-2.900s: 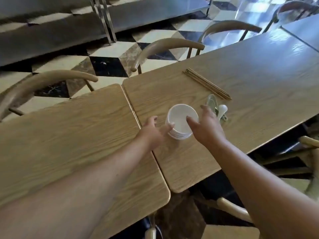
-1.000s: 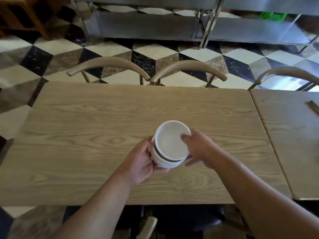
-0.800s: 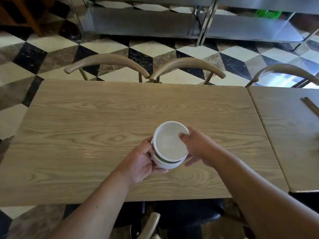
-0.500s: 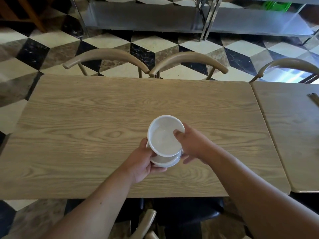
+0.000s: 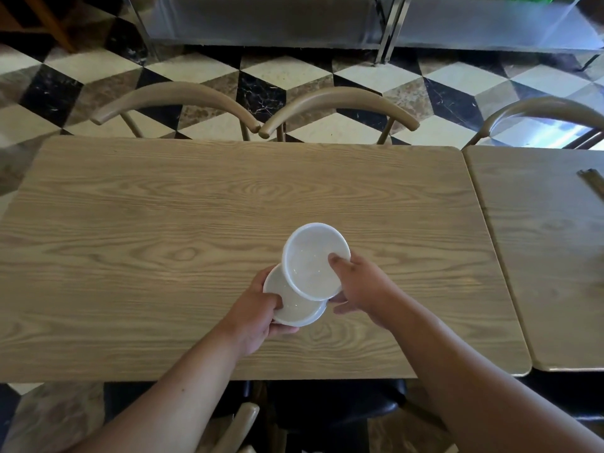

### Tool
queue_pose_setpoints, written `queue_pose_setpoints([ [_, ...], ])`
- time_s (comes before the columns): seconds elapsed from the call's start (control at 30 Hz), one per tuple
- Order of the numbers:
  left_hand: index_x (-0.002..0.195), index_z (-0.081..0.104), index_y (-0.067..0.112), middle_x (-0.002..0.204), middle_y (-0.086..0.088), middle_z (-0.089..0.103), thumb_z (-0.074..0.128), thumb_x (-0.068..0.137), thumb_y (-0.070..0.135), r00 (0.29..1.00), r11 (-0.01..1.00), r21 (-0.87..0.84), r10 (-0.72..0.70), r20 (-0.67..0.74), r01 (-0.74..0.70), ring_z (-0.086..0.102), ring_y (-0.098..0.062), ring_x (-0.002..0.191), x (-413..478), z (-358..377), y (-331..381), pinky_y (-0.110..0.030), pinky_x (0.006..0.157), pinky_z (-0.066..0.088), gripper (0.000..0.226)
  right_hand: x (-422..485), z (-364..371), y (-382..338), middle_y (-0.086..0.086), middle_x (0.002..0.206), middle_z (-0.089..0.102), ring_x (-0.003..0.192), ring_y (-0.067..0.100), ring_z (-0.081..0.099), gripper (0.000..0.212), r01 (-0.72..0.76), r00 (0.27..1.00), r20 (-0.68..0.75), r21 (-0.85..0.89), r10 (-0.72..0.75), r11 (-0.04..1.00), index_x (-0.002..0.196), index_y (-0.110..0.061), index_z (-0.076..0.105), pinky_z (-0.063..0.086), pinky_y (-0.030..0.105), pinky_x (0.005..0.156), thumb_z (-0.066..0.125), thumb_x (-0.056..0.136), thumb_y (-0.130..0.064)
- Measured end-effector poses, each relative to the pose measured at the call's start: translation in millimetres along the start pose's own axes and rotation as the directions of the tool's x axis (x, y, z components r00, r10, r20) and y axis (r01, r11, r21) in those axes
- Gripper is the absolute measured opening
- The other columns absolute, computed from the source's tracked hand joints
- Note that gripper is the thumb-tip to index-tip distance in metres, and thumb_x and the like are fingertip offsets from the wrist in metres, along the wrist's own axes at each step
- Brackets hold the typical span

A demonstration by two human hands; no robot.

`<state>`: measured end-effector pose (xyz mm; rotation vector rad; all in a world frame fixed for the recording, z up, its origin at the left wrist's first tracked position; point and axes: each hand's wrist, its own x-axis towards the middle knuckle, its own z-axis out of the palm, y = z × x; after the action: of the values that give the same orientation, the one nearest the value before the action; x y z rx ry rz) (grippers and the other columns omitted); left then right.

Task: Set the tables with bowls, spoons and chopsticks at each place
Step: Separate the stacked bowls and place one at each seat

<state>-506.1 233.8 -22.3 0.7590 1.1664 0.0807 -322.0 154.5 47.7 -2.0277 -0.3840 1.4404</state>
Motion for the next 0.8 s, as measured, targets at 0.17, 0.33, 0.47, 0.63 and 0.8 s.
queue_pose_setpoints([
  [0.17, 0.136, 0.058, 0.042, 0.142, -0.009, 0.058, 0.042, 0.092, -0.010, 1.000, 0.999, -0.029, -0.015, -0.022, 0.014, 0.067, -0.039, 0.122, 2, 2, -7, -0.062, 0.089, 0.064, 0.070, 12, -23, 9, -0.002, 0.109, 0.072, 0.093, 0.021, 0.074, 0.024, 0.024, 0.997, -0.071, 0.027, -0.022, 0.999, 0.125, -0.029, 0.062, 0.065, 0.046, 0.089, 0.049, 0.108, -0.039],
  [0.33, 0.130, 0.058, 0.042, 0.142, -0.012, 0.055, 0.042, 0.095, -0.013, 0.996, 0.994, -0.102, -0.032, -0.079, 0.024, 0.065, -0.043, 0.124, 2, 0, -12, -0.059, 0.084, 0.065, 0.067, 29, -41, 37, 0.007, 0.087, 0.071, 0.055, 0.018, 0.064, 0.026, 0.000, 0.982, -0.189, 0.038, 0.007, 0.999, 0.123, -0.017, 0.064, 0.055, 0.033, 0.053, 0.048, 0.107, -0.027],
  [0.47, 0.131, 0.058, 0.041, 0.143, -0.013, 0.055, 0.041, 0.096, -0.014, 0.991, 0.989, -0.145, -0.041, -0.128, 0.022, 0.065, -0.044, 0.124, 2, -3, -15, -0.056, 0.078, 0.066, 0.068, 43, -46, 71, 0.012, 0.081, 0.071, 0.050, 0.019, 0.065, 0.028, -0.070, 0.969, -0.240, -0.028, 0.061, 0.997, 0.124, -0.008, 0.061, 0.055, 0.032, 0.050, 0.045, 0.102, -0.014],
  [0.63, 0.141, 0.055, 0.039, 0.146, -0.013, 0.054, 0.042, 0.096, -0.014, 0.988, 0.987, -0.160, -0.043, -0.145, 0.020, 0.065, -0.044, 0.124, 0, -7, -17, -0.053, 0.074, 0.067, 0.071, 50, -44, 98, 0.014, 0.102, 0.071, 0.056, 0.022, 0.068, 0.031, -0.106, 0.963, -0.258, -0.110, 0.074, 0.988, 0.125, -0.016, 0.051, 0.059, 0.035, 0.054, 0.044, 0.096, -0.007],
  [0.8, 0.140, 0.055, 0.039, 0.146, -0.012, 0.055, 0.042, 0.097, -0.014, 0.989, 0.987, -0.159, -0.028, -0.149, 0.004, 0.066, -0.043, 0.124, -4, -5, -19, -0.053, 0.076, 0.067, 0.070, 55, -42, 110, 0.010, 0.103, 0.068, 0.060, 0.026, 0.070, 0.031, -0.093, 0.963, -0.267, -0.167, 0.046, 0.982, 0.122, -0.018, 0.052, 0.059, 0.037, 0.055, 0.043, 0.094, -0.008],
])
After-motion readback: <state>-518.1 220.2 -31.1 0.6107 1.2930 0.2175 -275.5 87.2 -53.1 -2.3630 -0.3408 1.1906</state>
